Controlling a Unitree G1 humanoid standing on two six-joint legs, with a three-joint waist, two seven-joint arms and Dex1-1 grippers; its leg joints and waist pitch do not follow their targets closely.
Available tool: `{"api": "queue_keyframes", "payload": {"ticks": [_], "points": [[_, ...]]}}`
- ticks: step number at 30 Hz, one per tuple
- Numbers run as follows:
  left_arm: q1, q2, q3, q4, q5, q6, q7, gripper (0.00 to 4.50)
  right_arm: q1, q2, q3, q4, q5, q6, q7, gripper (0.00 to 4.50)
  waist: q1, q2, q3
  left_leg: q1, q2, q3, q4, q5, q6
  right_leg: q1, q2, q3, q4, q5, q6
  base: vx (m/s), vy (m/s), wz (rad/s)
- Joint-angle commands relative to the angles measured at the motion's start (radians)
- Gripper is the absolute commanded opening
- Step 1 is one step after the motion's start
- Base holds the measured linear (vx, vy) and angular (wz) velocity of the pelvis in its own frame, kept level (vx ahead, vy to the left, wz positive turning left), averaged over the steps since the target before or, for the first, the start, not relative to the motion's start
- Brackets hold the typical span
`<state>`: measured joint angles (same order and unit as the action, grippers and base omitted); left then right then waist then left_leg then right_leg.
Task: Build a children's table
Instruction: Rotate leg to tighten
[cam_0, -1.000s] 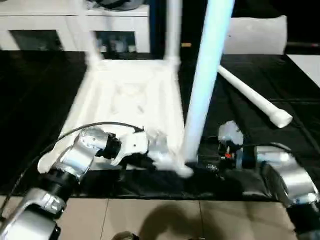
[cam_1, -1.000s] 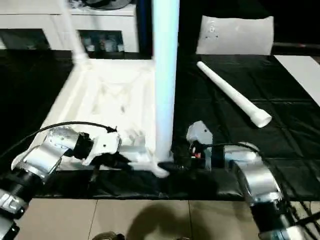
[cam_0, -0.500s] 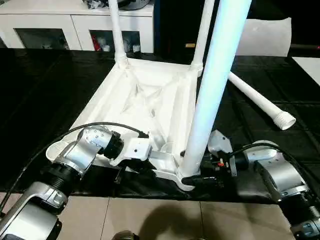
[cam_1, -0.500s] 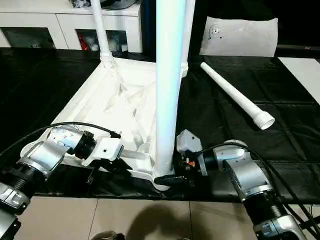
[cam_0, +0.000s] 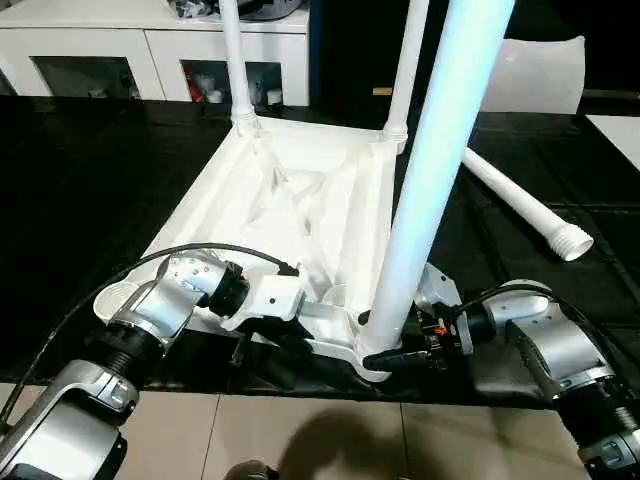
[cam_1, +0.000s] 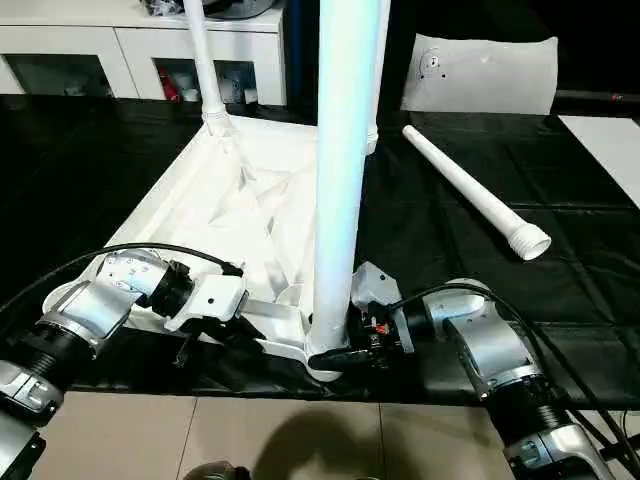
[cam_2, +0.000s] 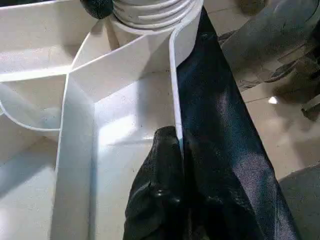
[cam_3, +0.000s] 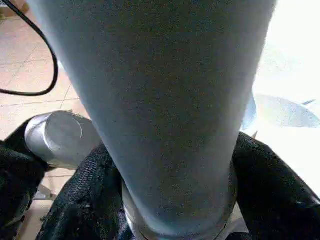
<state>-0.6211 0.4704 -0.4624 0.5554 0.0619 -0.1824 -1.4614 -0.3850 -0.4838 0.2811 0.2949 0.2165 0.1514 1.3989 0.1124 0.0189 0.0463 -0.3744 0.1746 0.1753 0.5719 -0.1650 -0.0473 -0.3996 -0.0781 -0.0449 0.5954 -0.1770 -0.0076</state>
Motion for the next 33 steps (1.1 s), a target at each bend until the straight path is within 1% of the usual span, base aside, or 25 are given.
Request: {"api": "queue_keyframes", "payload": {"ticks": [1,2,3,4,5,6,7,8,9,10,11,12,13,15,17,18,19,20,21,22,23,26,28,30,33], "points": [[0.014,-0.004,-0.034,-0.001,0.027,0.005,-0.018,0.00,0.013,0.015,-0.005,-0.019,0.033,0.024,0.005,2.72,-0.006,-0.005,-0.056,0.018,0.056,-0.010,-0.063,-0.256,0.045,0.040,-0.063,0.036,-0.067,-0.248,-0.218,0.000,0.000,0.00],[0.026,-0.009,-0.015,-0.017,0.017,0.045,0.013,0.00,0.031,0.030,-0.016,-0.041,0.055,0.047,-0.012,2.71,-0.007,-0.002,-0.056,0.018,0.056,-0.010,-0.063,-0.257,0.044,0.040,-0.063,0.036,-0.068,-0.244,-0.219,0.000,0.000,0.00],[0.038,-0.017,0.006,-0.036,0.007,0.089,0.053,0.00,0.050,0.052,-0.030,-0.062,0.074,0.069,-0.045,2.70,-0.005,-0.005,-0.056,0.018,0.057,-0.010,-0.063,-0.256,0.043,0.041,-0.064,0.037,-0.067,-0.231,-0.224,0.000,0.000,0.00],[0.041,-0.019,0.011,-0.040,0.005,0.098,0.061,0.00,0.054,0.057,-0.033,-0.067,0.078,0.074,-0.053,2.70,-0.006,-0.003,-0.055,0.017,0.057,-0.010,-0.066,-0.263,0.039,0.043,-0.064,0.036,-0.067,-0.234,-0.223,0.000,0.000,0.00],[0.063,-0.036,0.044,-0.079,-0.014,0.175,0.122,0.00,0.083,0.096,-0.053,-0.099,0.099,0.097,-0.115,2.70,-0.006,0.002,-0.053,0.017,0.057,-0.011,-0.067,-0.274,0.037,0.041,-0.063,0.036,-0.069,-0.249,-0.222,0.000,0.000,0.00],[0.091,-0.059,0.082,-0.129,-0.036,0.265,0.193,0.00,0.111,0.148,-0.072,-0.129,0.110,0.134,-0.208,2.69,-0.008,0.003,-0.050,0.018,0.059,-0.012,-0.072,-0.294,0.023,0.040,-0.064,0.038,-0.070,-0.271,-0.219,0.000,0.000,0.00],[0.106,-0.075,0.097,-0.161,-0.044,0.308,0.230,0.00,0.117,0.182,-0.078,-0.130,0.093,0.138,-0.277,2.69,-0.015,0.000,-0.045,0.017,0.054,-0.015,-0.075,-0.330,0.012,0.037,-0.064,0.036,-0.077,-0.339,-0.203,0.000,0.000,0.00],[0.120,-0.096,0.114,-0.194,-0.049,0.356,0.276,0.00,0.124,0.221,-0.083,-0.129,0.077,0.123,-0.340,2.68,-0.020,0.002,-0.045,0.019,0.053,-0.016,-0.077,-0.354,-0.001,0.036,-0.065,0.036,-0.079,-0.383,-0.192,0.000,0.000,0.00],[0.129,-0.112,0.126,-0.215,-0.052,0.386,0.307,0.00,0.128,0.244,-0.086,-0.130,0.074,0.119,-0.372,2.68,-0.032,0.000,-0.039,0.023,0.048,-0.021,-0.079,-0.398,-0.019,0.030,-0.067,0.033,-0.090,-0.490,-0.160,0.000,0.000,0.00],[0.130,-0.114,0.127,-0.217,-0.052,0.389,0.310,0.00,0.129,0.247,-0.086,-0.130,0.074,0.122,-0.377,2.67,-0.044,-0.003,-0.038,0.018,0.043,-0.027,-0.079,-0.410,-0.025,0.035,-0.068,0.028,-0.099,-0.575,-0.120,0.000,0.000,0.00],[0.137,-0.133,0.137,-0.234,-0.051,0.419,0.346,0.00,0.130,0.270,-0.090,-0.129,0.069,0.141,-0.418,2.67,-0.048,0.000,-0.039,0.017,0.043,-0.029,-0.080,-0.405,-0.027,0.036,-0.069,0.029,-0.101,-0.586,-0.108,0.000,0.000,0.00],[0.146,-0.164,0.152,-0.253,-0.048,0.459,0.398,0.00,0.129,0.306,-0.097,-0.123,0.064,0.148,-0.473,2.66,-0.060,0.000,-0.038,0.014,0.044,-0.029,-0.082,-0.409,-0.025,0.032,-0.066,0.030,-0.103,-0.585,-0.100,0.000,0.000,0.00],[0.153,-0.199,0.166,-0.274,-0.041,0.502,0.454,0.00,0.128,0.343,-0.105,-0.119,0.059,0.170,-0.528,2.66,-0.067,0.001,-0.038,0.020,0.041,-0.029,-0.077,-0.430,-0.020,0.024,-0.065,0.028,-0.111,-0.601,-0.095,0.000,0.000,0.00],[0.154,-0.259,0.181,-0.289,-0.021,0.557,0.541,0.00,0.116,0.394,-0.115,-0.099,0.040,0.186,-0.612,2.65,-0.079,-0.002,-0.038,0.017,0.040,-0.029,-0.077,-0.425,-0.017,0.023,-0.063,0.028,-0.111,-0.590,-0.100,0.000,0.000,0.00],[0.152,-0.285,0.185,-0.297,-0.007,0.585,0.579,0.00,0.111,0.413,-0.120,-0.096,0.034,0.202,-0.640,2.65,-0.083,-0.002,-0.040,0.016,0.038,-0.028,-0.076,-0.412,-0.006,0.025,-0.062,0.029,-0.113,-0.585,-0.091,0.000,0.000,0.00],[0.143,-0.335,0.188,-0.313,0.021,0.646,0.662,0.00,0.095,0.451,-0.132,-0.079,0.004,0.237,-0.726,2.65,-0.083,-0.001,-0.041,0.015,0.040,-0.027,-0.077,-0.403,-0.002,0.024,-0.059,0.030,-0.111,-0.563,-0.093,0.000,0.000,0.00],[0.141,-0.341,0.188,-0.313,0.024,0.652,0.671,0.00,0.093,0.454,-0.133,-0.075,0.001,0.240,-0.734,2.65,-0.083,0.000,-0.041,0.017,0.040,-0.025,-0.076,-0.394,-0.002,0.021,-0.058,0.031,-0.111,-0.540,-0.101,0.000,0.000,0.00],[0.135,-0.358,0.187,-0.313,0.032,0.667,0.697,0.00,0.086,0.462,-0.134,-0.066,-0.007,0.248,-0.757,2.65,-0.083,-0.001,-0.043,0.017,0.039,-0.024,-0.075,-0.387,0.000,0.023,-0.058,0.031,-0.109,-0.527,-0.104,0.000,0.000,0.00],[0.125,-0.385,0.185,-0.312,0.045,0.688,0.738,0.00,0.074,0.478,-0.138,-0.046,-0.018,0.266,-0.802,2.65,-0.081,0.005,-0.046,0.017,0.039,-0.024,-0.075,-0.374,0.005,0.025,-0.058,0.032,-0.108,-0.495,-0.111,0.000,0.000,0.00],[0.115,-0.407,0.179,-0.307,0.060,0.699,0.772,0.00,0.061,0.493,-0.146,-0.018,-0.038,0.276,-0.856,2.65,-0.084,0.005,-0.046,0.014,0.040,-0.021,-0.077,-0.358,0.008,0.026,-0.054,0.032,-0.107,-0.447,-0.123,0.000,0.000,0.00],[0.111,-0.420,0.174,-0.310,0.073,0.710,0.789,0.00,0.057,0.507,-0.155,-0.007,-0.042,0.286,-0.878,2.65,-0.083,0.005,-0.047,0.015,0.040,-0.021,-0.076,-0.354,0.008,0.026,-0.054,0.032,-0.106,-0.430,-0.128,0.000,0.000,0.00],[0.114,-0.418,0.158,-0.321,0.089,0.715,0.785,0.00,0.064,0.520,-0.159,-0.009,-0.042,0.283,-0.885,2.65,-0.077,0.007,-0.051,0.013,0.040,-0.018,-0.074,-0.314,0.024,0.033,-0.054,0.034,-0.101,-0.340,-0.148,0.000,0.000,0.00],[0.118,-0.400,0.145,-0.323,0.097,0.707,0.767,0.00,0.073,0.528,-0.164,-0.018,-0.038,0.275,-0.893,3.34,-0.076,0.007,-0.052,0.010,0.040,-0.016,-0.074,-0.296,0.034,0.037,-0.055,0.034,-0.100,-0.315,-0.155,0.000,0.000,0.00],[0.121,-0.390,0.142,-0.327,0.101,0.708,0.758,0.00,0.079,0.533,-0.171,-0.027,-0.036,0.276,-0.896,3.40,-0.076,0.008,-0.052,0.007,0.039,-0.017,-0.074,-0.286,0.036,0.041,-0.056,0.033,-0.099,-0.310,-0.155,0.000,0.000,0.00],[0.128,-0.358,0.134,-0.334,0.104,0.692,0.728,0.00,0.094,0.534,-0.182,-0.057,-0.028,0.266,-0.902,3.59,-0.078,0.011,-0.049,0.010,0.040,-0.018,-0.078,-0.319,0.027,0.037,-0.056,0.032,-0.106,-0.374,-0.138,0.000,0.000,0.00]]}}
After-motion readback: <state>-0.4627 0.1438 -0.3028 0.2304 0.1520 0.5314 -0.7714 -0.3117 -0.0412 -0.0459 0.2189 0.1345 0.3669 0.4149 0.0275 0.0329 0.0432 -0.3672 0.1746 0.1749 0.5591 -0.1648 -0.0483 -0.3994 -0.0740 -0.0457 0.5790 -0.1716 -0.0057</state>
